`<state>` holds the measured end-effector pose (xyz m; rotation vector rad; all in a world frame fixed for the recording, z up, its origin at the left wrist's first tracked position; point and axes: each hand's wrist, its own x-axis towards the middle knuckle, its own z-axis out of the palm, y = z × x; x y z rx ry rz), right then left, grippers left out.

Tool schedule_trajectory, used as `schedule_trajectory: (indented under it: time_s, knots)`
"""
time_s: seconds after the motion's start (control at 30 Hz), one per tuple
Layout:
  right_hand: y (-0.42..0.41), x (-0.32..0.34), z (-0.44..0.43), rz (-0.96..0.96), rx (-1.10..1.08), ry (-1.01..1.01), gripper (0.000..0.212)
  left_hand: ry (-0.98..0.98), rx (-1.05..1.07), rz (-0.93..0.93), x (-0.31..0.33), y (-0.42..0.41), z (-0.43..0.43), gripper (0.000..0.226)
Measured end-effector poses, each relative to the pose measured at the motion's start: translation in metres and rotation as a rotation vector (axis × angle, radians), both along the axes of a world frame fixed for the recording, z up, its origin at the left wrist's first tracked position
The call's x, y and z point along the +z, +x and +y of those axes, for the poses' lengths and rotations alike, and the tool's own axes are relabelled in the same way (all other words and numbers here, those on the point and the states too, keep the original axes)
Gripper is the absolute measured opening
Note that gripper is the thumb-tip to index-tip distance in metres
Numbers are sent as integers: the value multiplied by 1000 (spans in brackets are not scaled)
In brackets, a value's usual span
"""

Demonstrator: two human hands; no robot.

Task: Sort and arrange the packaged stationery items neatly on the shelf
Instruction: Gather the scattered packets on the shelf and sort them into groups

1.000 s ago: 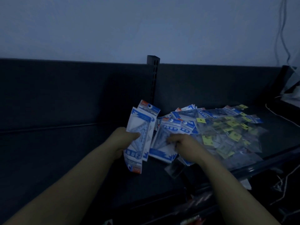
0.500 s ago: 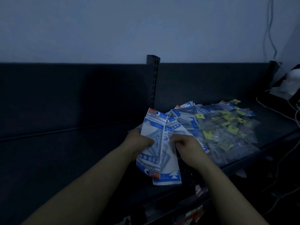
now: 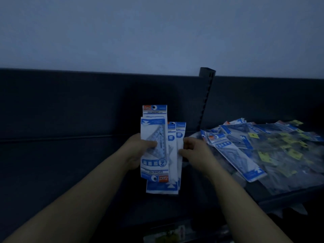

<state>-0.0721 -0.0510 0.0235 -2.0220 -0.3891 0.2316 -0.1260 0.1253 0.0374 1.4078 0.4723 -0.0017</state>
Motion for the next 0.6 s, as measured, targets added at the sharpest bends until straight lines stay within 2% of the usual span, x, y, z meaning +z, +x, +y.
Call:
schedule_trajectory:
  time_s: [0.1,0.2,0.27,0.33,0.4,0.5,0.6]
  knots:
    - [3,-2,14,26,51,53,33,98,34,21,2,-11,25,30]
    - [8,-7,13,-158,52,-216,42,229,73,74,3,-19,53,27]
    - [8,-10,8,-170,89,-398,43,343,72,135,0,-23,64,30]
    - [7,-17,3,-142,106,-487,43,454,50,184,-7,-24,68,37]
    - [6,-22,-2,-138,107,-491,44,562,32,196,-12,-23,65,47]
    - [5,-22,-12,-191,80,-478,43,907,18,205,-14,-18,59,72]
    - [8,-18,-29,-232,-5,-401,39,1108,-6,63,-14,-9,42,58]
